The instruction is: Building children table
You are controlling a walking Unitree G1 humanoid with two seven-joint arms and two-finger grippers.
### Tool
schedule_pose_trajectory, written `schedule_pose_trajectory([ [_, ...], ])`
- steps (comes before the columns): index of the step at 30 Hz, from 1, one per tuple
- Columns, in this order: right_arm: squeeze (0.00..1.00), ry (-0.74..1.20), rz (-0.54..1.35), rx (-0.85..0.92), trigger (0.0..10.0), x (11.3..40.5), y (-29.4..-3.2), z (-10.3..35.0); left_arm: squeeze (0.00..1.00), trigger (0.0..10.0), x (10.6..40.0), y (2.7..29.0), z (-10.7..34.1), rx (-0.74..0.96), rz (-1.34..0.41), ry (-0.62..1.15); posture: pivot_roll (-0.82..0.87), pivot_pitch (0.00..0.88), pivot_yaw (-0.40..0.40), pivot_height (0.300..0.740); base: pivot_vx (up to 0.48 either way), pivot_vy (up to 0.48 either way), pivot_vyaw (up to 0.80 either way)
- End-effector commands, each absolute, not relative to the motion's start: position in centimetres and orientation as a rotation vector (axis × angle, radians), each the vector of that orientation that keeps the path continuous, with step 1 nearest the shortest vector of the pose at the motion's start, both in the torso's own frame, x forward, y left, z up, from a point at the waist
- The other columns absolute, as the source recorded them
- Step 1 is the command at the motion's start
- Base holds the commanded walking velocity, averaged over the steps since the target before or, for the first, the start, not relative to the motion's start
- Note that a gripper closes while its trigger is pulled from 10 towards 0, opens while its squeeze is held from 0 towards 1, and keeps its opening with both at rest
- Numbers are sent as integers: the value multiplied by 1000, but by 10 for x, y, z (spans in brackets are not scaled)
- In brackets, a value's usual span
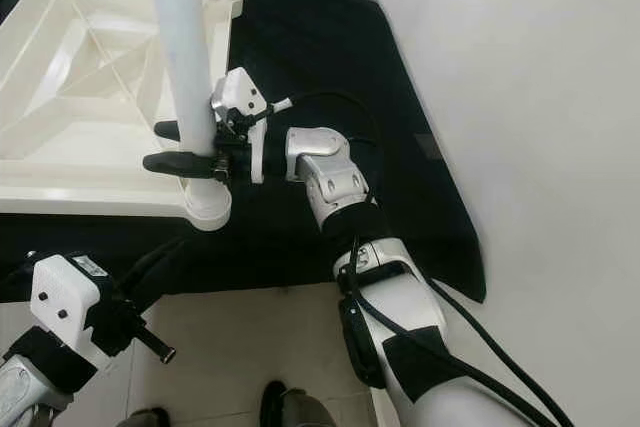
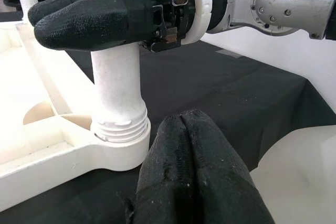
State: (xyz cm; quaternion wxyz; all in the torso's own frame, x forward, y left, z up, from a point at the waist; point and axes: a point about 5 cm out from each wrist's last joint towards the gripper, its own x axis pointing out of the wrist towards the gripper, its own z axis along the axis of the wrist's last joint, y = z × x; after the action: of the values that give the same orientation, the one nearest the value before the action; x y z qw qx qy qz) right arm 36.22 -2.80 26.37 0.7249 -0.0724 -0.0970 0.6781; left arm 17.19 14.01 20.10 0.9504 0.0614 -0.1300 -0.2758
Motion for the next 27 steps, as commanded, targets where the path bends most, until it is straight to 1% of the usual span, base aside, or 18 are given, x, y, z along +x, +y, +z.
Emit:
schedule_pose_trajectory([
  [1, 0, -194, 1495, -126, 0, 364, -32, 260, 0, 10000, 171, 140, 196, 117, -573, -242, 194, 248, -179, 740, 0, 0, 0],
  [3, 0, -182, 1436, -124, 0, 367, -37, 258, 0, 10000, 171, 140, 196, 116, -574, -242, 187, 250, -179, 740, 0, 0, 0],
  [5, 0, -138, 1208, -114, 0, 376, -48, 246, 0, 10000, 170, 141, 196, 114, -577, -243, 166, 255, -180, 740, 0, 0, 0],
  [6, 0, -138, 1208, -114, 0, 376, -48, 246, 0, 10000, 170, 141, 196, 114, -577, -243, 166, 255, -180, 740, 0, 0, 0],
  [7, 0, -125, 1127, -105, 0, 378, -52, 240, 0, 10000, 170, 141, 196, 114, -577, -243, 161, 255, -180, 740, 0, 0, 0],
  [8, 0, -73, 793, -9, 0, 377, -55, 215, 0, 10000, 170, 142, 196, 112, -579, -242, 154, 252, -174, 740, 0, 0, 0],
  [9, 0, -34, 675, -26, 0, 361, -55, 190, 0, 10000, 171, 142, 197, 110, -581, -242, 165, 261, -170, 740, 0, 0, 0],
  [10, 0, -34, 675, -26, 0, 361, -55, 190, 0, 10000, 171, 142, 197, 110, -581, -242, 165, 261, -170, 740, 0, 0, 0],
  [12, 0, 9, 580, -81, 0, 340, -52, 164, 0, 10000, 172, 141, 198, 108, -587, -242, 152, 243, -160, 740, 0, 0, 0],
  [13, 0, -2, 599, -115, 0, 339, -51, 164, 0, 10000, 172, 139, 199, 108, -590, -243, 154, 240, -160, 740, 0, 0, 0],
  [20, 0, 4, 628, -120, 0, 346, -51, 162, 0, 10000, 174, 135, 203, 104, -602, -253, 156, 231, -165, 740, 0, 0, 0],
  [21, 0, 9, 638, -121, 2353, 346, -50, 162, 0, 10000, 174, 134, 203, 104, -603, -255, 156, 231, -165, 740, 0, 0, 0],
  [22, 0, 9, 638, -121, 2353, 346, -50, 162, 0, 10000, 174, 134, 203, 104, -603, -255, 156, 231, -165, 740, 0, 0, 0],
  [23, 0, 19, 647, -124, 10000, 347, -50, 162, 0, 10000, 174, 135, 204, 105, -601, -257, 158, 228, -163, 740, 0, 0, 0],
  [24, 616, 17, 670, -101, 10000, 346, -48, 168, 0, 10000, 174, 135, 205, 106, -599, -259, 161, 227, -162, 740, 0, 0, 0],
  [25, 616, 17, 670, -101, 10000, 346, -48, 168, 0, 10000, 174, 135, 205, 106, -599, -259, 161, 227, -162, 740, 0, 0, 0],
  [26, 1000, -5, 747, -73, 10000, 345, -42, 176, 0, 10000, 174, 135, 205, 106, -600, -261, 159, 224, -162, 740, 0, 0, 0],
  [27, 1000, -39, 838, -32, 10000, 343, -36, 186, 0, 10000, 174, 135, 205, 105, -602, -262, 161, 222, -163, 740, 0, 0, 0],
])
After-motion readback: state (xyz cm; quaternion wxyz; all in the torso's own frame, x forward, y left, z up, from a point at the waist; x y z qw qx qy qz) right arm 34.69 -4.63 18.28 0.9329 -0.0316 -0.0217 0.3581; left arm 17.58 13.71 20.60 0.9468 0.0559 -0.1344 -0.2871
